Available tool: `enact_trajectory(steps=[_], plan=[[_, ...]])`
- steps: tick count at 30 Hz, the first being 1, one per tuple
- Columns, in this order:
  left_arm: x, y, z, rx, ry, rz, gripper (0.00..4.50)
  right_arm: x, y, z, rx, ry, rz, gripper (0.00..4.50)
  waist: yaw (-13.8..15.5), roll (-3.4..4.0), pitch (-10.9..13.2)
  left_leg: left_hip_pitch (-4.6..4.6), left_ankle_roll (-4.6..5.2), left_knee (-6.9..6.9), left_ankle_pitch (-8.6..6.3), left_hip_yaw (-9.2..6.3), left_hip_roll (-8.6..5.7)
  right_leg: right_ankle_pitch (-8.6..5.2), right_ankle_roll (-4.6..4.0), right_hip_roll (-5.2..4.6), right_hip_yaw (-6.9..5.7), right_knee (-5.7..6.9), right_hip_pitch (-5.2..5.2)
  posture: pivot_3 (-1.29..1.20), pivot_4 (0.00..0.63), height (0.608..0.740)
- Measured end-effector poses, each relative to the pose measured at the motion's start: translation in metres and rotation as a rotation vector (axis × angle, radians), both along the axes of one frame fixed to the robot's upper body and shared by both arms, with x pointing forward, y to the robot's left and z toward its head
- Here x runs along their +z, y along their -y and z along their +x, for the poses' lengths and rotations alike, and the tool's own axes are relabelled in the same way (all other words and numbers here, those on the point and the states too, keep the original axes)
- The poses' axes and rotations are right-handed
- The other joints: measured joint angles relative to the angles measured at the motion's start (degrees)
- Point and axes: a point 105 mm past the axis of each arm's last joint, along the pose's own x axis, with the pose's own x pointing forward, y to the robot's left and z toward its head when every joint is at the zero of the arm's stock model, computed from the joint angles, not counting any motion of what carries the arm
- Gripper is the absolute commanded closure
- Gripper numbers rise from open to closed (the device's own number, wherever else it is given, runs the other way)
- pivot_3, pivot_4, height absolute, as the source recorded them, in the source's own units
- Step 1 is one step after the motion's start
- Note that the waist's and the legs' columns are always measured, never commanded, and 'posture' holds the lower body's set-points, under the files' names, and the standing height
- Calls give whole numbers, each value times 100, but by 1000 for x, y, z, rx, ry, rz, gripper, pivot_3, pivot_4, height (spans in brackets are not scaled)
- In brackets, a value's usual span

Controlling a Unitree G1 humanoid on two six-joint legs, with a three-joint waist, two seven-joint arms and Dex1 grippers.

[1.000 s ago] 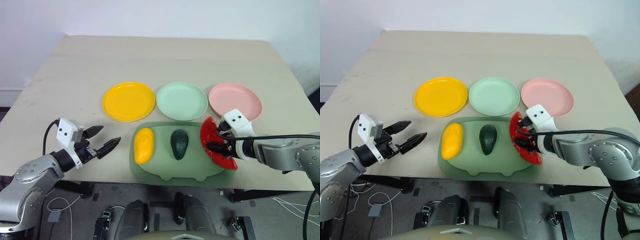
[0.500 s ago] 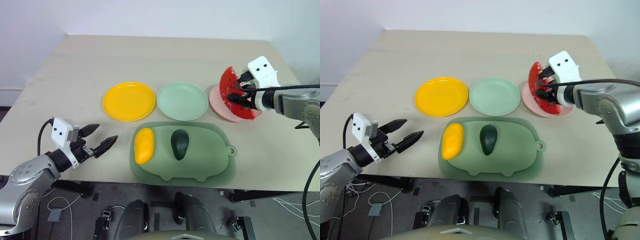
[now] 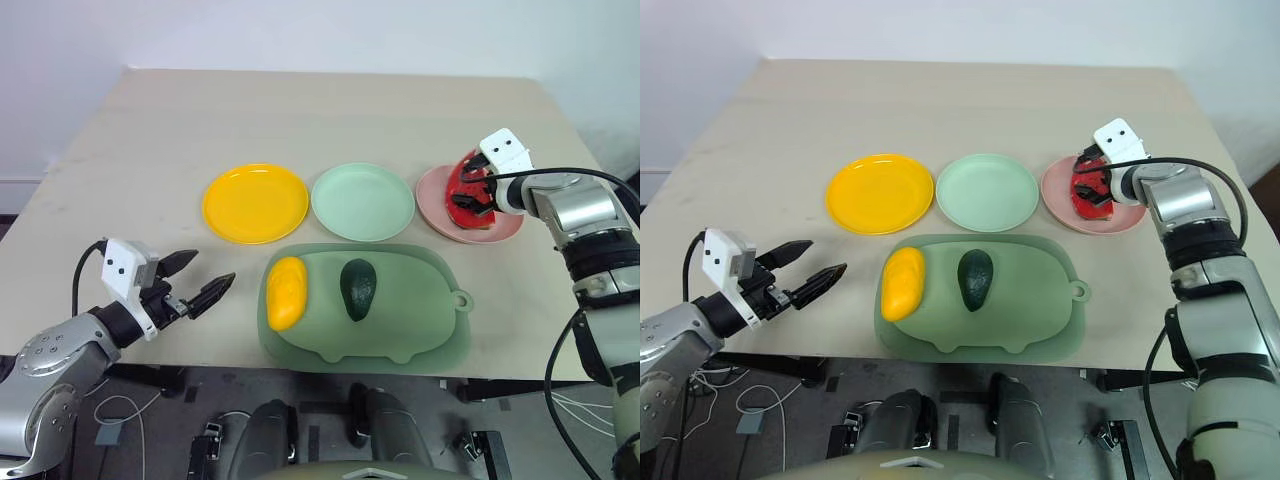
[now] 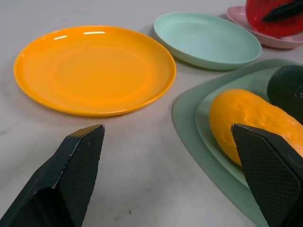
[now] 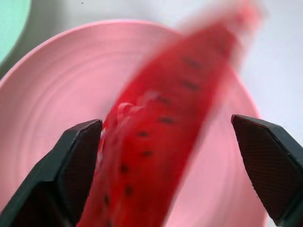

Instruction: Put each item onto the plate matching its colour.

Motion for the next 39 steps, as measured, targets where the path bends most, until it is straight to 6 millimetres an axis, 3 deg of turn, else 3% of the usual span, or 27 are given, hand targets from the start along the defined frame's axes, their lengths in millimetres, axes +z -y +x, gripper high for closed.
enact_trajectory(steps=[5, 7, 8, 11, 13, 16, 18, 21, 39], plan=[[2, -1, 1, 9, 8, 1, 0, 53, 3, -16, 64, 198, -120, 77, 3, 4, 3, 6, -2, 0, 1, 1, 0, 0, 0, 3, 0, 2, 2, 0, 150, 740], [3, -2, 1, 6, 12, 1, 0, 66, -1, -33, 112, 211, -93, 77, 17, 5, 3, 5, -3, -1, 1, -1, 1, -1, -1, 3, -1, 2, 1, 0, 150, 740], [3, -2, 2, 7, 13, 1, 0, 70, -6, -39, 141, 209, -63, 77, 15, 5, 3, 6, -3, -2, 1, 0, 2, -1, -1, 4, -1, 2, 1, 0, 150, 740], [5, -3, 4, -4, 16, 1, 0, 79, -48, -77, 314, 125, 154, 77, -4, 4, 2, 8, -2, -3, 1, -4, 9, 0, -1, 8, -1, 1, 3, 0, 150, 740], [4, -3, 4, -8, 12, -1, 0, 68, -78, -100, 417, 34, 263, 77, -10, -1, -1, 13, -2, -2, 0, -4, 11, -1, -2, 7, -1, 1, 7, 0, 150, 740], [5, 0, 8, -27, 14, -9, 0, 31, -119, -125, 491, -154, 438, 77, 10, -3, -2, 8, -2, 2, 0, -5, 8, 0, -5, 3, -1, 3, 5, 0, 150, 740], [4, 1, 9, -35, 11, -12, 0, 13, -135, -136, 501, -249, 487, 77, 21, -1, -1, 5, -2, 2, 0, -6, 5, -1, -6, 0, -1, 4, 4, 0, 150, 740], [4, 1, 11, -36, 8, -16, 0, 0, -151, -144, 492, -313, 537, 77, 17, -3, -2, 4, -2, 2, 0, -6, 4, 0, -5, 1, -2, 2, 3, 0, 150, 740], [1, -2, 9, -21, -4, -17, 0, -34, -170, -140, 387, -409, 551, 77, -14, -2, -2, 6, -2, 0, 1, -6, 0, 0, -5, 3, -2, 5, 4, 0, 150, 740]])
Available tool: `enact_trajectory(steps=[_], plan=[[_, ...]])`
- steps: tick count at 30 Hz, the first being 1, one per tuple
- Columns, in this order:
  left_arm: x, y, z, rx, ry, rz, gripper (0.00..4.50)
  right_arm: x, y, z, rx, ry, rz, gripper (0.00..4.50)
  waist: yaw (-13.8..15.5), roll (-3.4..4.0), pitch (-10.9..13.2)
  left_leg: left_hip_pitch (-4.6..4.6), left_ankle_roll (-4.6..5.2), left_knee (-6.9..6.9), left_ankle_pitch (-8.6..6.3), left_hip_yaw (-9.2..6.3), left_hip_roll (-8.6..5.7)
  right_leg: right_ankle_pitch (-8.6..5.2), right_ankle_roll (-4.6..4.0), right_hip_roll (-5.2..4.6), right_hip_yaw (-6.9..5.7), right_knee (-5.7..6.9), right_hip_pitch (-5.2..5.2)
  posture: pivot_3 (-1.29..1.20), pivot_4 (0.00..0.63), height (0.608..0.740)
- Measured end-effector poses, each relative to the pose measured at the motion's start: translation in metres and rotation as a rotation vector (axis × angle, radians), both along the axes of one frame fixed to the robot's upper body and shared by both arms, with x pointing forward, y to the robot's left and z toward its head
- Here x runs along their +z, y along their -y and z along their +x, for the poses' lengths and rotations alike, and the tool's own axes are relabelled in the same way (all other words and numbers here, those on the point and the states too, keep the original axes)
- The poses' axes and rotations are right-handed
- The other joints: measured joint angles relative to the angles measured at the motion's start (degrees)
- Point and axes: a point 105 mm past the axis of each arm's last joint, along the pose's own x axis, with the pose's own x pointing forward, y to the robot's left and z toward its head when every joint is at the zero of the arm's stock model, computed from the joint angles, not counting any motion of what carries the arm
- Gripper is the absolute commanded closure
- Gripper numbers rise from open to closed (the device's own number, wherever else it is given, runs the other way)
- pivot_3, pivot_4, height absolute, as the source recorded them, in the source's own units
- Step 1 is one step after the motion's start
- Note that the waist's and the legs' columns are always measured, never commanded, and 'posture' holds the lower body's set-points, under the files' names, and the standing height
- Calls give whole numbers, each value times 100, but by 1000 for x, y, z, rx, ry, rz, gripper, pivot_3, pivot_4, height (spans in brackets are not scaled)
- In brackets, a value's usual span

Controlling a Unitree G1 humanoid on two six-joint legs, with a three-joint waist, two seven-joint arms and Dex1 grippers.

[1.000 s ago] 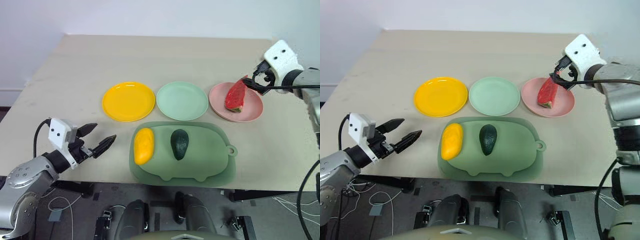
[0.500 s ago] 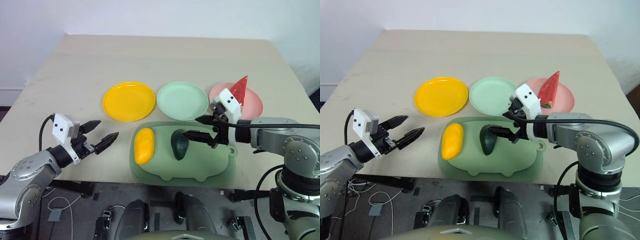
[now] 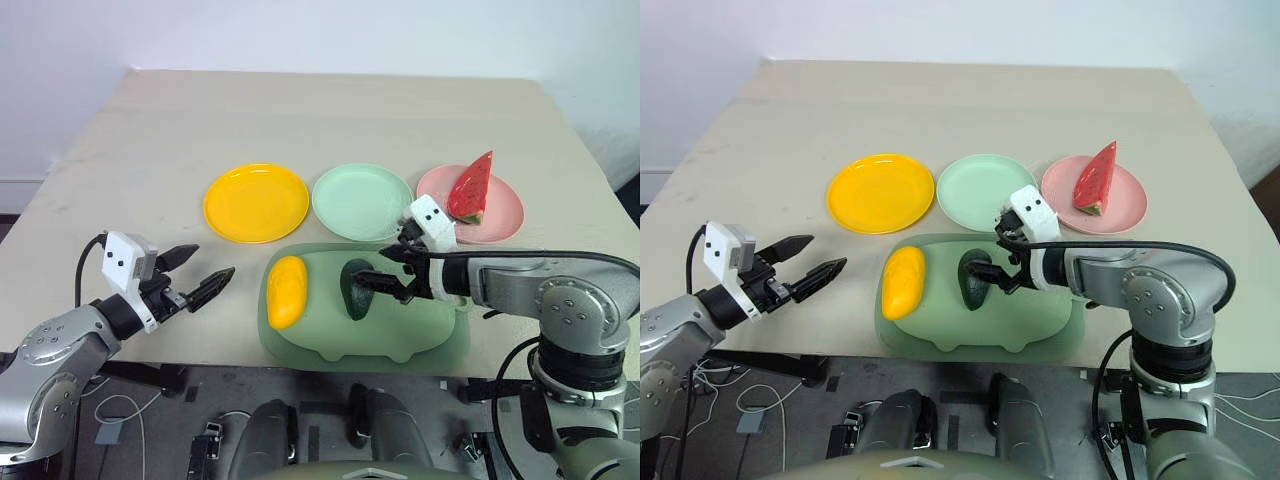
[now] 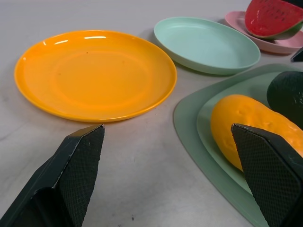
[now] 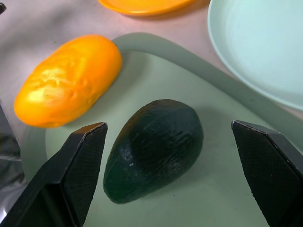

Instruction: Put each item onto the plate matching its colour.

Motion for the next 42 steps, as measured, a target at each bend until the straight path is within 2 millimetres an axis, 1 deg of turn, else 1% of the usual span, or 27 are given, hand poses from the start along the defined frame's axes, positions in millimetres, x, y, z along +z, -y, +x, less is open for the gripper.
enact_trajectory(steps=[4, 8, 14, 19, 22, 27, 28, 34, 37, 39, 42], plan=[[0, 0, -2, 0, 2, 3, 0, -8, -6, -1, 5, -27, -8, 77, -7, 0, 0, 0, 0, -1, 0, 0, 0, 0, 0, 0, 0, 0, -1, 0, 150, 740], [0, -1, -2, 10, 1, 3, 0, -19, -9, -3, 19, -58, -63, 77, -8, 0, 0, 0, 0, -1, 0, -1, 0, 0, 0, 0, 0, 0, -1, 0, 150, 740], [-3, -2, -4, 22, -10, 5, 0, -30, -9, -4, 25, -66, -145, 77, -8, 0, 0, 0, 0, -1, 0, -2, 1, -1, -1, 0, -1, -1, 0, 0, 150, 740], [-4, -2, -5, 25, -13, 5, 0, -35, -5, 1, 0, -44, -192, 77, -5, 0, 0, -1, 0, -1, 0, -2, 0, -7, -10, -1, -1, -3, -1, 0, 150, 740], [-5, -2, -5, 25, -15, 5, 0, -36, -4, 3, -8, -39, -194, 687, -12, 0, 0, -1, 0, -2, 0, -2, 1, -7, -10, 0, -1, -2, -1, 0, 150, 740], [-5, -2, -6, 26, -17, 5, 0, -35, -3, 5, -12, -25, -189, 2431, -10, 0, 0, -1, 0, -2, 0, -2, 1, -8, -11, 0, -1, -3, -1, 0, 150, 740], [-5, -2, -6, 26, -17, 5, 0, -35, -2, 6, -13, -21, -193, 2631, -10, 0, 0, -1, 0, -2, 0, -2, 1, -8, -11, 0, -1, -3, -1, 0, 150, 740], [-5, -3, -5, 30, -16, 6, 0, -35, -3, 9, -4, 8, -202, 2657, -11, 0, 0, -2, 0, -2, 0, -2, 1, -9, -12, 0, -1, -3, -2, 0, 150, 740], [-5, -3, -5, 30, -16, 6, 0, -31, -2, 12, -2, 35, -200, 2657, -9, 0, 0, -2, 0, -2, 0, -2, 1, -9, -13, 0, -1, -3, -2, 0, 150, 740], [-5, -3, -5, 31, -16, 6, 0, -25, -1, 14, 14, 71, -187, 2657, -10, 0, 1, -1, 1, -2, 0, -2, 1, -9, -12, 0, -1, -3, -2, 0, 150, 740], [-5, -3, -5, 31, -15, 6, 0, -7, -5, 19, 48, 143, -159, 2657, -13, 0, 1, -1, 1, -2, 0, -2, 1, -9, -12, 1, -2, -3, -3, 0, 150, 740]])
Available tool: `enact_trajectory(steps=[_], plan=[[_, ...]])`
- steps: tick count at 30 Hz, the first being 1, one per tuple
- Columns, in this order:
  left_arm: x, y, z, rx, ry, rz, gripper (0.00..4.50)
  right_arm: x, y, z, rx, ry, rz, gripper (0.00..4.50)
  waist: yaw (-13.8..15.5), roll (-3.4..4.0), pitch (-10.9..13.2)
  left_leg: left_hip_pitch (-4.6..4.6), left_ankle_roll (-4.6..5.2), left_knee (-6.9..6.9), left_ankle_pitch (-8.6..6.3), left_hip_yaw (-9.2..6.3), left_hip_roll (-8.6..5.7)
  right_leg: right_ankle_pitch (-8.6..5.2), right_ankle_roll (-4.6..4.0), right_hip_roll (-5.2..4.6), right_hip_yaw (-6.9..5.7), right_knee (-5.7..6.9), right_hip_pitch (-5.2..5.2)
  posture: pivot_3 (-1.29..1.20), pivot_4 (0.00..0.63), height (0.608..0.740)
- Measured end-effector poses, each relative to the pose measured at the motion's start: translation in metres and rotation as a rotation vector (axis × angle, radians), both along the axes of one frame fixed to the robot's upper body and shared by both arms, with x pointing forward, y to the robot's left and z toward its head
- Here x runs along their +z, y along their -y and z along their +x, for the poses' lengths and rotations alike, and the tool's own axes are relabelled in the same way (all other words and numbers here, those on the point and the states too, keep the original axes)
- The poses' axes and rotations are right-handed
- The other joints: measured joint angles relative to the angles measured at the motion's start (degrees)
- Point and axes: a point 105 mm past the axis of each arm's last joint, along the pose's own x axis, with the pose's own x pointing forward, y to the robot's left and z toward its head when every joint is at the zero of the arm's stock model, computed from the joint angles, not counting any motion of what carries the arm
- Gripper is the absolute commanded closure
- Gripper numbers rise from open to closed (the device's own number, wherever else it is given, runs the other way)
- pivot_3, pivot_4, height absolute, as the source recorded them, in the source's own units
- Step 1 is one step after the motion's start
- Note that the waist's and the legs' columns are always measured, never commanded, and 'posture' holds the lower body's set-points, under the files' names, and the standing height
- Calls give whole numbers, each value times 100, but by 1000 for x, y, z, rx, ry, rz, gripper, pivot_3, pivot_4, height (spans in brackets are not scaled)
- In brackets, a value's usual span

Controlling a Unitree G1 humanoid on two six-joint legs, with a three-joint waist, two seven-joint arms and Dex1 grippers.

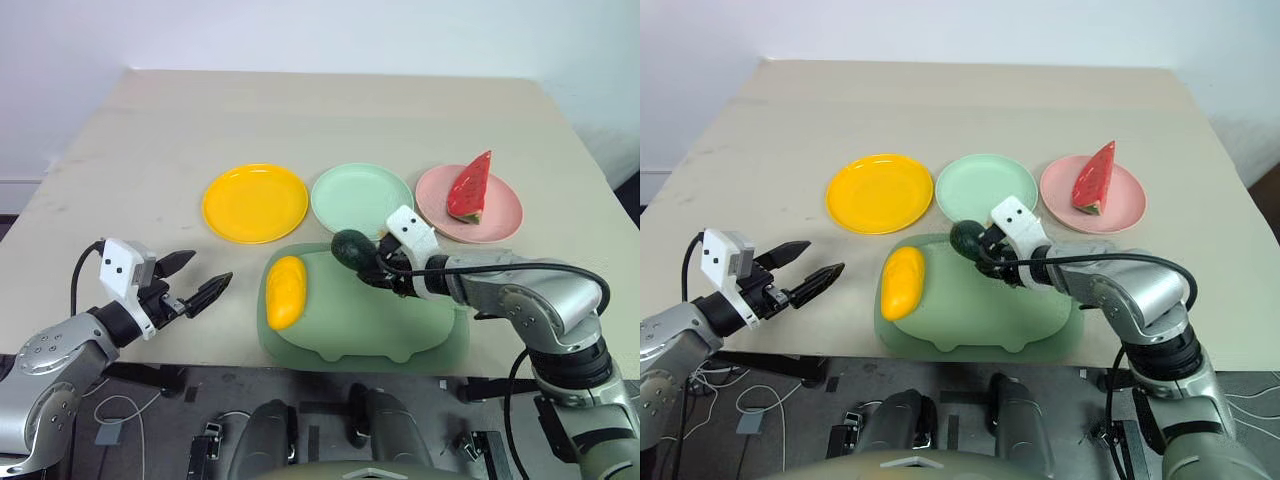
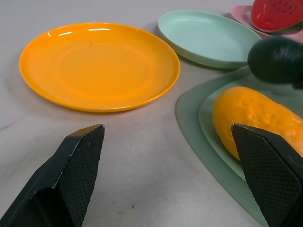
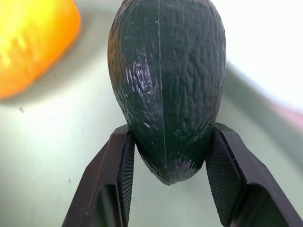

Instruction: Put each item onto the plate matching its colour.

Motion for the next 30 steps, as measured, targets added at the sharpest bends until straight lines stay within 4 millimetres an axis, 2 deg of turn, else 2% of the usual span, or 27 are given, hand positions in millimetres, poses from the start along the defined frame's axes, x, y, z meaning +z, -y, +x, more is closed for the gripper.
enact_trajectory(steps=[4, 7, 9, 13, 14, 19, 21, 22, 27, 30], plan=[[1, 1, 0, -1, 5, 1, 0, 33, 1, 26, -33, 110, 21, 2657, -37, 0, 0, -1, 0, -1, 0, 1, 0, 0, -1, 1, 0, 0, -1, 0, 150, 740], [2, 1, 0, -4, 8, 1, 0, 41, 14, 54, -117, 137, 18, 2657, -42, -1, 0, -2, 0, -1, 0, 0, -3, 0, 0, 0, -2, -2, 1, 0, 150, 740], [2, 2, 1, -3, 10, 2, 0, 35, 20, 66, -150, 140, -11, 2657, -58, -1, -1, -2, 1, -1, -1, 1, -4, 2, 3, -1, -1, -2, 1, 0, 150, 740], [4, 2, 2, 0, 16, 3, 0, 5, 33, 89, -189, 127, -115, 2657, -103, 1, 1, -5, 1, -2, -1, 3, -5, 9, 14, -1, -1, 0, -2, 0, 150, 740], [3, 2, 2, 3, 16, 3, 0, 1, 35, 91, -189, 130, -131, 2657, -104, 2, 1, -5, 1, -3, 0, 3, -5, 9, 15, -1, -1, 1, -4, 0, 150, 740], [3, 0, -4, 15, 14, 14, 0, 5, 34, 92, -124, 175, -160, 1044, -105, 2, 1, -4, 1, -4, 0, 3, 0, 10, 15, -1, -1, 1, -5, 0, 150, 740], [2, -2, -5, 25, 11, 16, 0, 9, 33, 91, -106, 191, -157, 269, -103, 2, 1, -4, 1, -4, 0, 3, 1, 10, 15, -1, -1, 2, -5, 0, 150, 740], [2, -2, -6, 25, 11, 17, 0, 14, 33, 90, -100, 207, -151, 26, -99, 2, 1, -4, 1, -4, 0, 3, 1, 10, 15, -1, -1, 2, -5, 0, 150, 740], [5, 0, -4, 27, 13, 7, 0, 45, 33, 81, -50, 326, -135, 26, -79, 2, 2, -5, 1, -3, 0, 1, 0, 9, 15, -2, -2, 0, -4, 0, 150, 740], [18, 10, -1, 3, 36, -89, 0, 56, 50, 76, -82, 359, -121, 26, -57, -2, 2, -5, 1, -1, -1, -3, -1, 10, 15, -7, -3, -2, 2, 0, 150, 740]])
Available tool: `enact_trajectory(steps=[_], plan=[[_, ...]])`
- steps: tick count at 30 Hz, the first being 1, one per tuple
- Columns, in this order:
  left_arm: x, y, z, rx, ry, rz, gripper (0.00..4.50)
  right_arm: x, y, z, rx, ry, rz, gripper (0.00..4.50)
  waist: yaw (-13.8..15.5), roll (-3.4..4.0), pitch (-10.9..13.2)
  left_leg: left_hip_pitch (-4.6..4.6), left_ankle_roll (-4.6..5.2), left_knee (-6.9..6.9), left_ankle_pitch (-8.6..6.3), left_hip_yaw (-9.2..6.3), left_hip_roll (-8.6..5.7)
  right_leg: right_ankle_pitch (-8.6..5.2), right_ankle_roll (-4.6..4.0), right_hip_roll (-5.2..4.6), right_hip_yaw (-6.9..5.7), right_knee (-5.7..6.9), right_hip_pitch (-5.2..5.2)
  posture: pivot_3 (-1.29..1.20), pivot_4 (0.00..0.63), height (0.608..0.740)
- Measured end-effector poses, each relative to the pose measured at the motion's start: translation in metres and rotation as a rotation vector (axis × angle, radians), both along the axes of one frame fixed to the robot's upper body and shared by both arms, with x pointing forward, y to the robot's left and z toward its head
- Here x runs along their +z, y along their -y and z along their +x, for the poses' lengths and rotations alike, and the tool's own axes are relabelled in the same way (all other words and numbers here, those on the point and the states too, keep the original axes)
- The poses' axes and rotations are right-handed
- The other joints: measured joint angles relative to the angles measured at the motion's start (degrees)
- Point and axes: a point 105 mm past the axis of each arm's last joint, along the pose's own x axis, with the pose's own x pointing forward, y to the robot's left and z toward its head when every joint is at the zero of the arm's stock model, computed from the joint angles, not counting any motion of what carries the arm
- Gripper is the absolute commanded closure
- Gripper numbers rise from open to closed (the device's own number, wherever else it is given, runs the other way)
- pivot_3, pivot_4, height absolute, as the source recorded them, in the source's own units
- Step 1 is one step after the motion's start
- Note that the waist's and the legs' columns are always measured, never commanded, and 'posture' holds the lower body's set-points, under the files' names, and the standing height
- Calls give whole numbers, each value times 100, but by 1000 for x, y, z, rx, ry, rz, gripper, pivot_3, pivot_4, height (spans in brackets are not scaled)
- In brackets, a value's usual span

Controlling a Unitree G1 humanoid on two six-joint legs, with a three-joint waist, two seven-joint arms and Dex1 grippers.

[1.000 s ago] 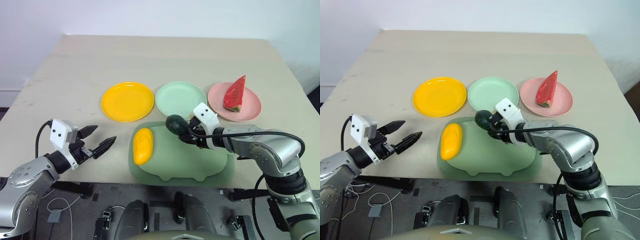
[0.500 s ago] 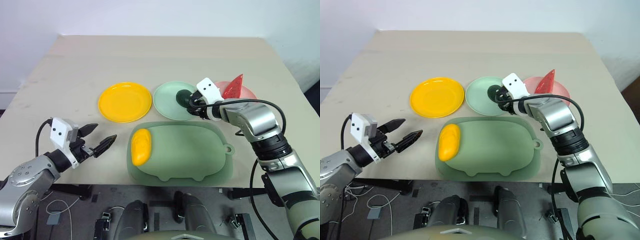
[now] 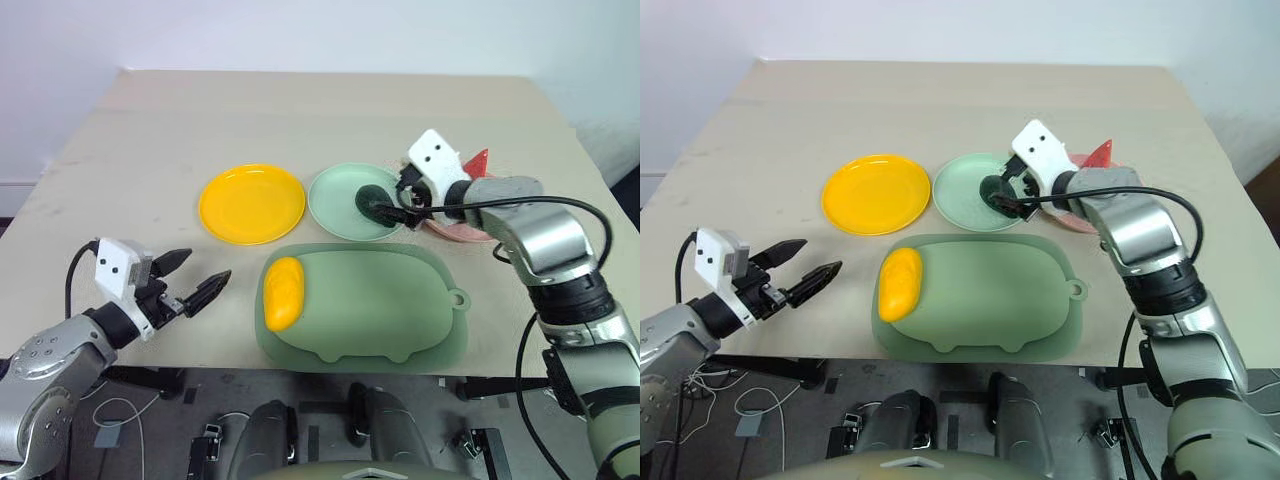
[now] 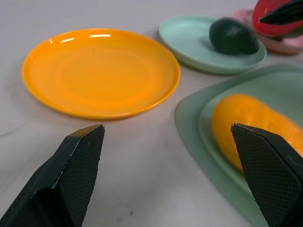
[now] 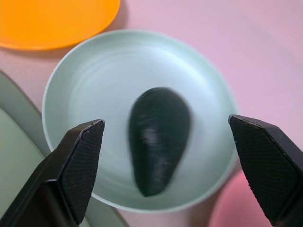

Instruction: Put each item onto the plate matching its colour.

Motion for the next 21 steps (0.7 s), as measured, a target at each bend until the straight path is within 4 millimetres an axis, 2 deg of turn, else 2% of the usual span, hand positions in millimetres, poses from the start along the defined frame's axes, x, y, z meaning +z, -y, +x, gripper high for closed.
enact_trajectory(steps=[3, 6, 10, 13, 19, 21], plan=[[15, 20, -2, -68, 6, -95, 0, 10, 20, -3, -42, 23, 53, 26, -17, -1, 0, 3, 0, 0, 0, 0, -1, 1, 1, 0, 1, 1, 2, 0, 150, 740], [16, 40, -1, -111, -29, -97, 0, 18, 31, -9, -58, 55, 89, 26, -27, -1, 0, 7, -2, -1, 1, 0, -4, 1, 1, 6, 2, 3, 4, 0, 150, 740], [-3, 65, 2, -134, -126, 35, 0, 22, 26, -18, -10, 79, 107, 26, -42, -1, 0, 10, -4, -1, 2, 2, -8, 1, 0, 10, 5, 5, 4, 0, 150, 740], [-19, 74, -1, -132, -195, 112, 0, 22, 23, -22, 6, 89, 109, 26, -32, -1, 0, 8, -4, -1, 2, 1, -6, 1, 0, 10, 5, 3, 4, 0, 150, 740], [-29, 95, 3, -125, -259, 115, 0, 17, 22, -23, 8, 93, 95, 26, 2, -4, 1, 10, -4, 3, 3, -2, -15, 1, 1, 5, 4, 3, 10, 0, 150, 740], [-38, 98, 7, -115, -298, 139, 0, 19, 21, -23, 11, 97, 97, 26, -6, -4, 1, 10, -5, 2, 3, -3, -17, 1, 1, 7, 4, 4, 10, 0, 150, 740]])
